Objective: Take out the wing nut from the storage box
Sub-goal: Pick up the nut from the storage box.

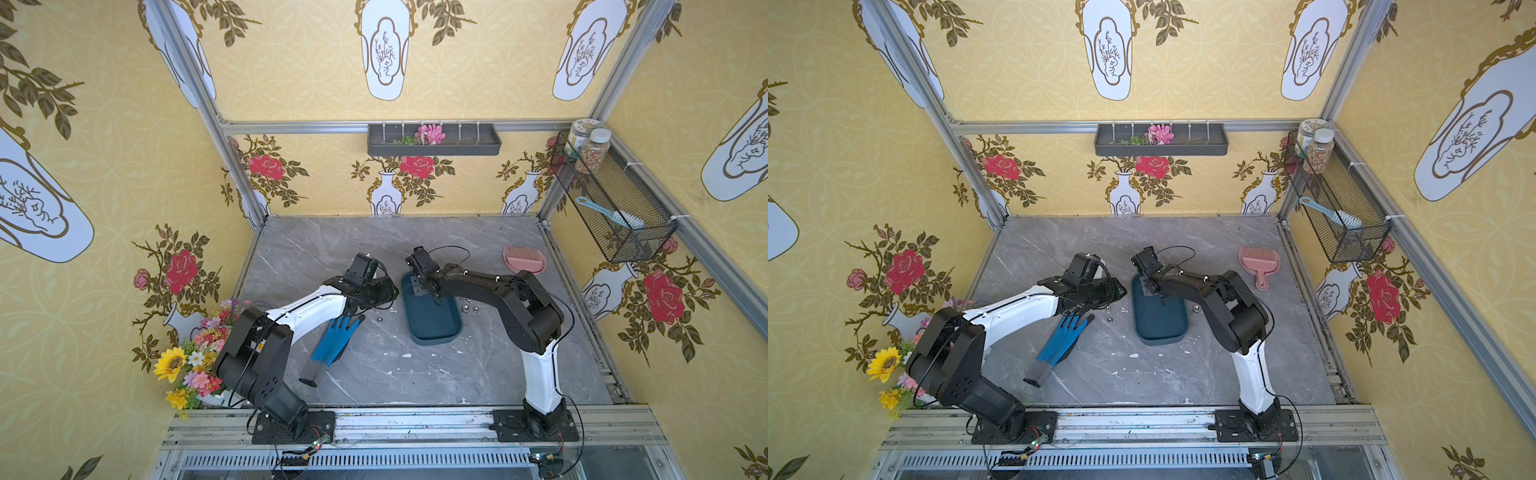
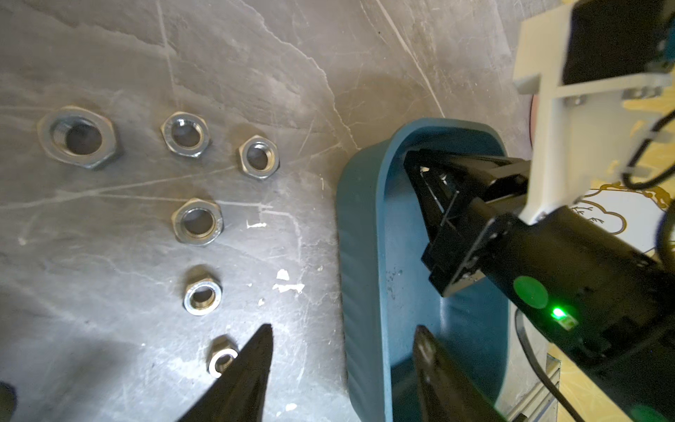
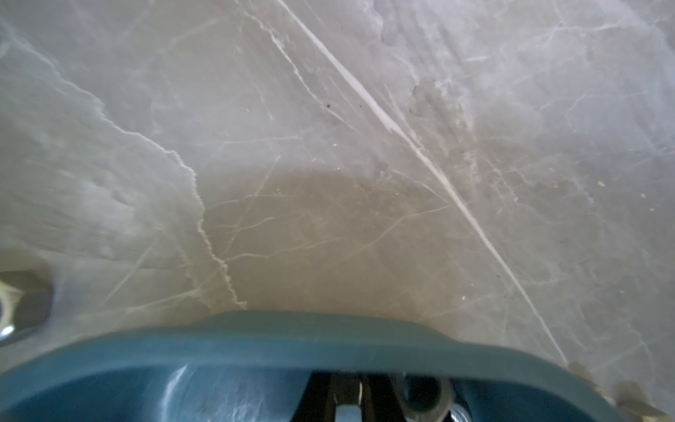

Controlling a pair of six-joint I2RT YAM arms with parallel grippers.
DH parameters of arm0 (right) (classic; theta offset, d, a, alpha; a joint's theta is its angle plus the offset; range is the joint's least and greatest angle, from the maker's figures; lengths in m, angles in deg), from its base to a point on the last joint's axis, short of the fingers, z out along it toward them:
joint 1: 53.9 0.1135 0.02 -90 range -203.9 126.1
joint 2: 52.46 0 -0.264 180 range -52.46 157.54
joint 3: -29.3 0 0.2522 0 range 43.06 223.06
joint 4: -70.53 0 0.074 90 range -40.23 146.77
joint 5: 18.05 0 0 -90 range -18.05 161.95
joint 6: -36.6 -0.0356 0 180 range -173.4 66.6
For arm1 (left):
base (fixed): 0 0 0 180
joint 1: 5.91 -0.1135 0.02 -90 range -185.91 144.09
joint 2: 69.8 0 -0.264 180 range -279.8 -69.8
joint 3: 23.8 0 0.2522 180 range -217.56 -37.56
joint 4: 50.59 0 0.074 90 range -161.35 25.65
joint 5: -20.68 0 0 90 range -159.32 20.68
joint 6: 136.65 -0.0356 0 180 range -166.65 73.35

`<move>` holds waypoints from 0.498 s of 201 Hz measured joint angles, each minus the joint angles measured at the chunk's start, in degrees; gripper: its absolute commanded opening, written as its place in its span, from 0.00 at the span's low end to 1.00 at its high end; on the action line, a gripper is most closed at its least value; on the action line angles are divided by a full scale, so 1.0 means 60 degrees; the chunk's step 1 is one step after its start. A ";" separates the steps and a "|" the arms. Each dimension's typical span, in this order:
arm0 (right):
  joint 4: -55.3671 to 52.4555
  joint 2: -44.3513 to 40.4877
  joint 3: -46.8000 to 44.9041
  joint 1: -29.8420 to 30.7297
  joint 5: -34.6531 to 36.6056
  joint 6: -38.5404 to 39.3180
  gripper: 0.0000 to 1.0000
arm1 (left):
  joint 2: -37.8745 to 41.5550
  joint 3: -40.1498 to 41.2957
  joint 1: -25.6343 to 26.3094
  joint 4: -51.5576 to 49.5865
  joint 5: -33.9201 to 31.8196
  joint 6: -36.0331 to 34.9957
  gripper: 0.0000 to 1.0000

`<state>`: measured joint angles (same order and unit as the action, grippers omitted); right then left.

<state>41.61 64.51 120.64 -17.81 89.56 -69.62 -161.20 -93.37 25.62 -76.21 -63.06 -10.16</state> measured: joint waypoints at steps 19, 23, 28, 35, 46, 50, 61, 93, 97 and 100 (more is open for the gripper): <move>0.0004 -0.0353 -0.0146 -0.0015 -0.0270 -0.0011 0.09 | 0.0000 0.0000 0.0000 0.0007 0.0015 0.0000 0.63; 0.0015 -0.0433 -0.0182 -0.0018 -0.0331 -0.0029 0.09 | 0.0000 0.0000 0.0000 0.0004 0.0018 0.0000 0.63; 0.0022 -0.0605 -0.0262 -0.0018 -0.0444 -0.0062 0.09 | 0.0004 0.0000 0.0000 0.0004 0.0022 0.0000 0.63; 0.0033 -0.0852 -0.0390 -0.0022 -0.0579 -0.0098 0.09 | 0.0007 0.0000 0.0000 0.0007 0.0025 0.0000 0.63; 0.0036 -0.1322 -0.0608 -0.0044 -0.0816 -0.0266 0.09 | 0.0029 0.0000 0.0000 -0.0004 0.0029 0.0000 0.63; 0.0058 -0.1472 -0.0696 -0.0055 -0.0911 -0.0291 0.09 | 0.0040 0.0000 0.0000 -0.0004 0.0025 0.0000 0.63; 0.0117 -0.2127 -0.1042 -0.0127 -0.1195 -0.0401 0.09 | 0.0076 0.0000 0.0000 0.0007 0.0025 -0.0004 0.63; 0.0412 -0.3938 -0.2302 -0.0834 -0.1847 -0.1002 0.09 | 0.0102 0.0004 0.0000 0.0015 0.0076 0.0000 0.63; 0.0459 -0.4113 -0.2455 -0.0936 -0.1916 -0.1082 0.09 | 0.0109 0.0004 0.0000 0.0018 0.0095 -0.0004 0.63; 0.0510 -0.4313 -0.2637 -0.1071 -0.1985 -0.1151 0.09 | 0.0109 0.0004 0.0000 0.0018 0.0106 0.0000 0.63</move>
<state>44.67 38.63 104.82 -24.23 77.65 -76.53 -160.54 -93.35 25.62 -76.10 -62.42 -10.16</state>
